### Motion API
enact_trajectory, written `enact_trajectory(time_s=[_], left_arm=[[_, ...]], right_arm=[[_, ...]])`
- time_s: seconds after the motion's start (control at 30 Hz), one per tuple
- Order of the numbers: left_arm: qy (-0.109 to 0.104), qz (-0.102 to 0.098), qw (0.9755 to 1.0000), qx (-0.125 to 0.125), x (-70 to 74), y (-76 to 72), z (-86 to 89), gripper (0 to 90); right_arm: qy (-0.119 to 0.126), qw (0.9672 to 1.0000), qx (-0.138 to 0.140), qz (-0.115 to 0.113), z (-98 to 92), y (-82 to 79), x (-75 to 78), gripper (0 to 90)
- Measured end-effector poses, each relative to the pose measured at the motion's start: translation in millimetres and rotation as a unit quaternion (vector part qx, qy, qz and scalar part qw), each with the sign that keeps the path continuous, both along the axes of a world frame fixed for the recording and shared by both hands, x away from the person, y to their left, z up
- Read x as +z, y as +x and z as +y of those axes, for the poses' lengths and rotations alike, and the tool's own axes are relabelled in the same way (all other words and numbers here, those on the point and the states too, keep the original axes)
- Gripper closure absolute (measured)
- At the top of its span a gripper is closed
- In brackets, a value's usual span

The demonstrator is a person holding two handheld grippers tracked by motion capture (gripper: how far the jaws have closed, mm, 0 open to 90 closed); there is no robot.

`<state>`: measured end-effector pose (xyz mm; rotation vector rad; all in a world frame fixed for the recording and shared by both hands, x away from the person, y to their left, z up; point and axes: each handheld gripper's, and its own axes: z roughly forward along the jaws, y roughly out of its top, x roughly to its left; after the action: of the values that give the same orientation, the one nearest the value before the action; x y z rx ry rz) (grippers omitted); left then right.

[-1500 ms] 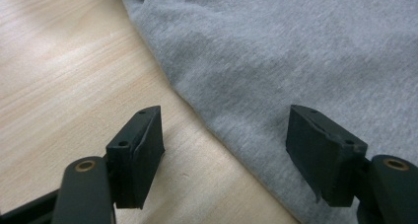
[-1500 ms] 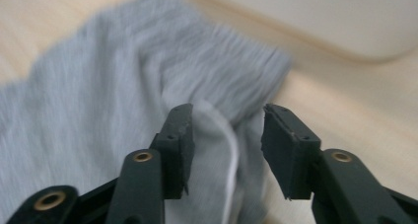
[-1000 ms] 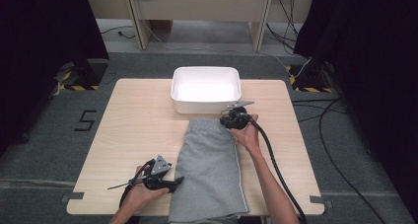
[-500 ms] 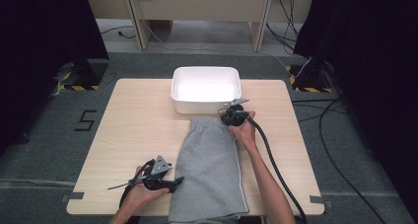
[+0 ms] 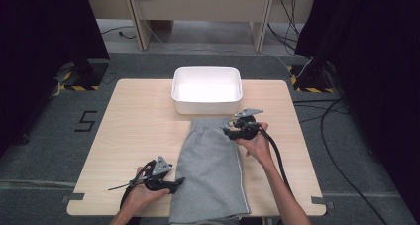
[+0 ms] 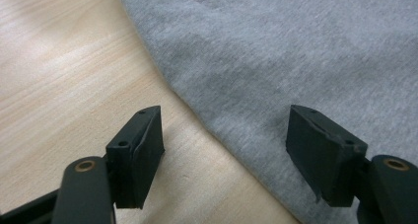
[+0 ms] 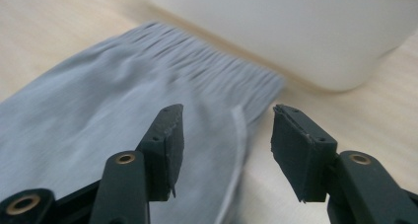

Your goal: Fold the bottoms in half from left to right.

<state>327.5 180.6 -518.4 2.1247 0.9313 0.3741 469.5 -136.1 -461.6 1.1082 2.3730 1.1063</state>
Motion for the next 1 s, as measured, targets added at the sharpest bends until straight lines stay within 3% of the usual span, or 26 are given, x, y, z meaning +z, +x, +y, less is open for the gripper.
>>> enact_trajectory(time_s=[0.27,0.4,0.63,0.7,0.77,1.0], left_arm=[[0.000,0.000,1.0000,0.000,0.1,-0.1,0.0,29.1],[0.001,0.001,1.0000,0.000,0.2,-0.3,0.0,29.1],[0.002,0.002,1.0000,0.000,0.6,0.0,-0.2,29.1],[0.003,0.003,1.0000,-0.002,0.8,0.3,-0.2,29.1],[0.003,0.003,1.0000,-0.002,0.7,0.2,0.0,29.1],[0.003,0.003,1.0000,-0.003,0.9,0.4,0.0,29.0]], right_arm=[[-0.013,0.9997,0.020,0.001,-7.3,-50.6,-13.6,44.9],[-0.035,0.9992,0.020,0.000,-13.2,-73.3,-24.0,44.3],[-0.022,0.9991,0.032,0.019,-28.3,-109.2,-38.5,43.8],[-0.041,0.9987,0.027,0.017,-32.5,-114.6,-43.0,43.7],[-0.022,0.9993,0.018,0.024,-39.3,-116.0,-46.1,44.3],[-0.005,0.9993,0.020,0.030,-46.1,-114.7,-41.2,41.4]])
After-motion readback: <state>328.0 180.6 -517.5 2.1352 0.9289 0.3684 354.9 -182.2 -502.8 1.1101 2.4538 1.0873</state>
